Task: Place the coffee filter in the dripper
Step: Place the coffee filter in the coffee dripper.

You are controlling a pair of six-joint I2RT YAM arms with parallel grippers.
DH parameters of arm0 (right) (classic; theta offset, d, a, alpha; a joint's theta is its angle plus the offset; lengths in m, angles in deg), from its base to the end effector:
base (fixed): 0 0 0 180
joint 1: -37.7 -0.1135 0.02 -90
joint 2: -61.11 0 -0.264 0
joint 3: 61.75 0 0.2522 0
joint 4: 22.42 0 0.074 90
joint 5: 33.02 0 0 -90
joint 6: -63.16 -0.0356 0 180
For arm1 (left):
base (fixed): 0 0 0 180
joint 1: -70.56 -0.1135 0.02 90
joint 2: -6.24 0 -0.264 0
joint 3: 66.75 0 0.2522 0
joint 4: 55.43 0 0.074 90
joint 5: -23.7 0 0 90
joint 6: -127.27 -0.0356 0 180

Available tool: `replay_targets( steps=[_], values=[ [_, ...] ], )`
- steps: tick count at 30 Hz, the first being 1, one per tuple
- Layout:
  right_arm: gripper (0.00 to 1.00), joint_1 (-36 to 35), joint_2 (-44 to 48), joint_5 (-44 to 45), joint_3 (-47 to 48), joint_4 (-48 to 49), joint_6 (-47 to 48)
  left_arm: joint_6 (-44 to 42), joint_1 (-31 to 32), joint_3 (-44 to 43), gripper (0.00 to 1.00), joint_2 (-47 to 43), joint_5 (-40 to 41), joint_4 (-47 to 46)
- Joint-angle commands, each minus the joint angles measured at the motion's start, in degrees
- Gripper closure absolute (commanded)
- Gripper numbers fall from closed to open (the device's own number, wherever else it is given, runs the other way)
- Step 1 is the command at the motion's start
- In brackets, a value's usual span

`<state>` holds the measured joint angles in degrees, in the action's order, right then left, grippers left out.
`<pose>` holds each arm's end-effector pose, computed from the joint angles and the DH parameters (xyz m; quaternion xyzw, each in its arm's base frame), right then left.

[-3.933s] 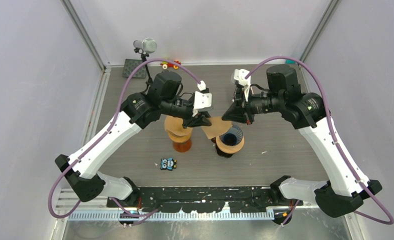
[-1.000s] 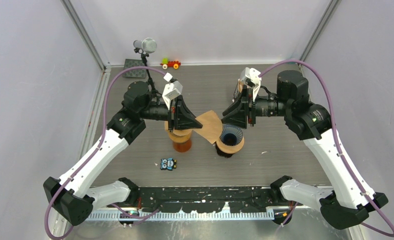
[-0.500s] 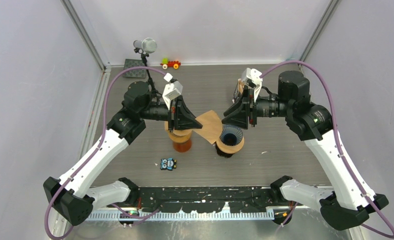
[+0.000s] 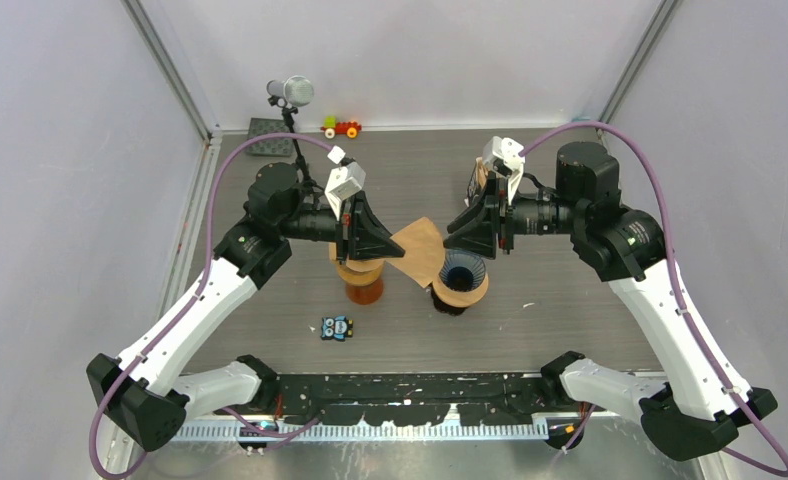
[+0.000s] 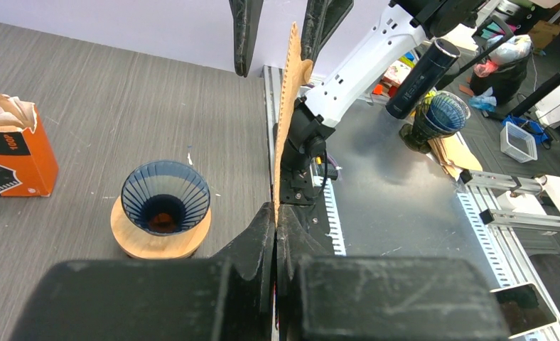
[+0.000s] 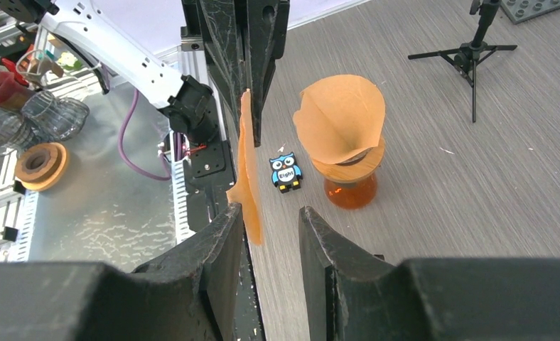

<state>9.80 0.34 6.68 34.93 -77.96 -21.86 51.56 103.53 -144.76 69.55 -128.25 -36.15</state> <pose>0.1520 0.1115 0.4593 -0.4443 0.6403 0.4440 0.4422 0.1807 -0.1547 0.4061 0.4467 0.5650 -0.5796 0.3812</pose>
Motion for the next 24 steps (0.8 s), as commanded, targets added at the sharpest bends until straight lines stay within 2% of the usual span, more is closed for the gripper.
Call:
replay_targets(
  steps=[1, 24],
  values=[
    [0.6, 0.3, -0.4, 1.2, 1.4, 1.9, -0.7, -1.0, -0.2, -0.2, 1.0, -0.5, -0.6, -0.3],
    [0.64, 0.3, -1.4, 4.1, 2.5, 2.0, -1.6, -1.1, -0.2, -0.2, 1.0, -0.6, -1.4, -0.3]
  ],
)
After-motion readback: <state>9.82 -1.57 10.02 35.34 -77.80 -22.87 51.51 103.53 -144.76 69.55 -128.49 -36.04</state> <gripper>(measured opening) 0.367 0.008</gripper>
